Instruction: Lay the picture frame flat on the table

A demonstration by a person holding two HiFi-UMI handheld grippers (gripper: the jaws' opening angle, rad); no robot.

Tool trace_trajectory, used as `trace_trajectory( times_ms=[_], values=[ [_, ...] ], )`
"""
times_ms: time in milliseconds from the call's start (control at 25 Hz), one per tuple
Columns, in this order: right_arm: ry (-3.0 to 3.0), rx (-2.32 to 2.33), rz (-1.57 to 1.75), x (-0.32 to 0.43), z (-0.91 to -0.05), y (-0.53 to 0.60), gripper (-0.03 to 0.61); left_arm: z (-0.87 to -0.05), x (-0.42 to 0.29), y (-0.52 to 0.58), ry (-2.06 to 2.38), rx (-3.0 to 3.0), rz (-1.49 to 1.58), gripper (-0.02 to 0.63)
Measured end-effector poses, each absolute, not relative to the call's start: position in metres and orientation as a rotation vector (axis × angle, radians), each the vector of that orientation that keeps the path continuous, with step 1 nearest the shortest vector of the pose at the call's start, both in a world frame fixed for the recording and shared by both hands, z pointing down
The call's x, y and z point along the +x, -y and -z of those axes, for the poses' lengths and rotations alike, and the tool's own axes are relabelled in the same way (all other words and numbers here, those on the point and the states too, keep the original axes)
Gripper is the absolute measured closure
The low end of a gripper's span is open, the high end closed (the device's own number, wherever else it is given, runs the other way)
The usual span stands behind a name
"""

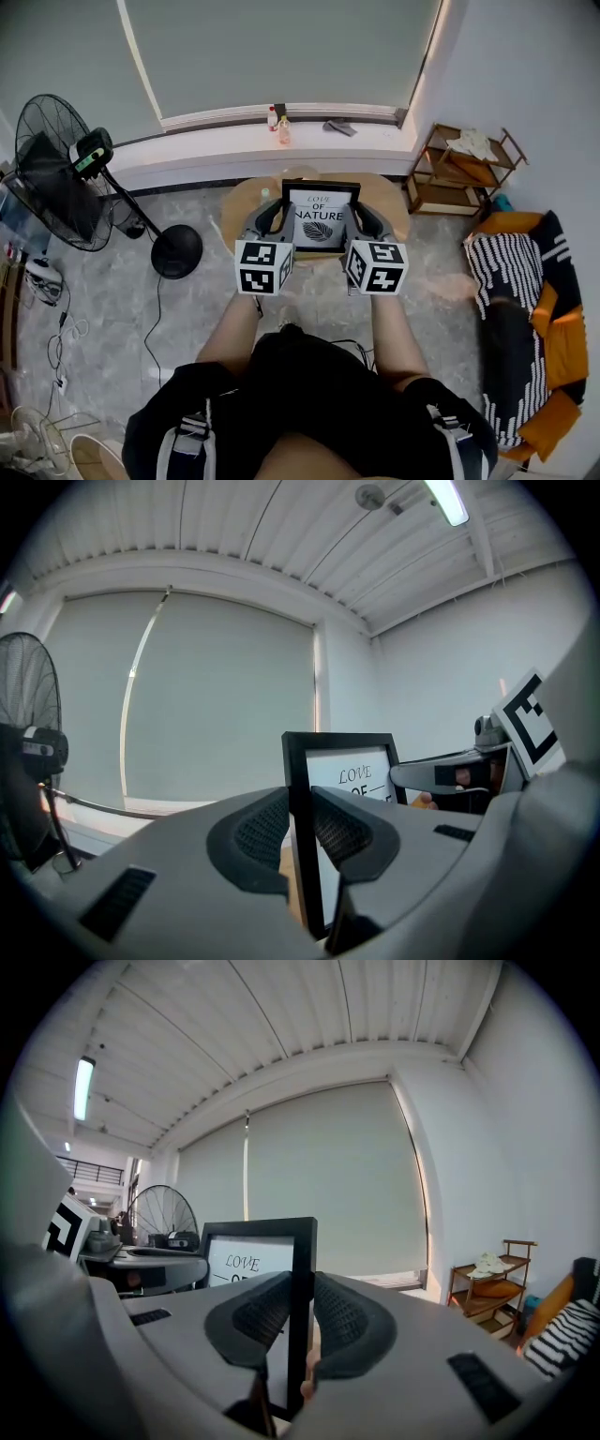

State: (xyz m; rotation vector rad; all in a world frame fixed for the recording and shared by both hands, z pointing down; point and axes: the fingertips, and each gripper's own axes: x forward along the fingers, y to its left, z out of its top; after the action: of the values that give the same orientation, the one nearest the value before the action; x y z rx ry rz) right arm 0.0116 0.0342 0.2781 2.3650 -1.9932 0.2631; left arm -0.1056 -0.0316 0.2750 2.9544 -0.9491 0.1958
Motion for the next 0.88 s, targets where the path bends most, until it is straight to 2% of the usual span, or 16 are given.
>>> trace_trajectory(
  times_ms=[480,880],
  values=[
    [1.917,2.395,-0.338,0.087,-0.290,0.160,0.488,-0.288,-0.028,0.230,0.849,2.943,-0.252,0.525],
    [1.925,2.329,-0.487,0.158,-0.341,0.237,0.486,-0.339,0.044,0.308,0.861,2.867,-0.397,0.525]
  ],
)
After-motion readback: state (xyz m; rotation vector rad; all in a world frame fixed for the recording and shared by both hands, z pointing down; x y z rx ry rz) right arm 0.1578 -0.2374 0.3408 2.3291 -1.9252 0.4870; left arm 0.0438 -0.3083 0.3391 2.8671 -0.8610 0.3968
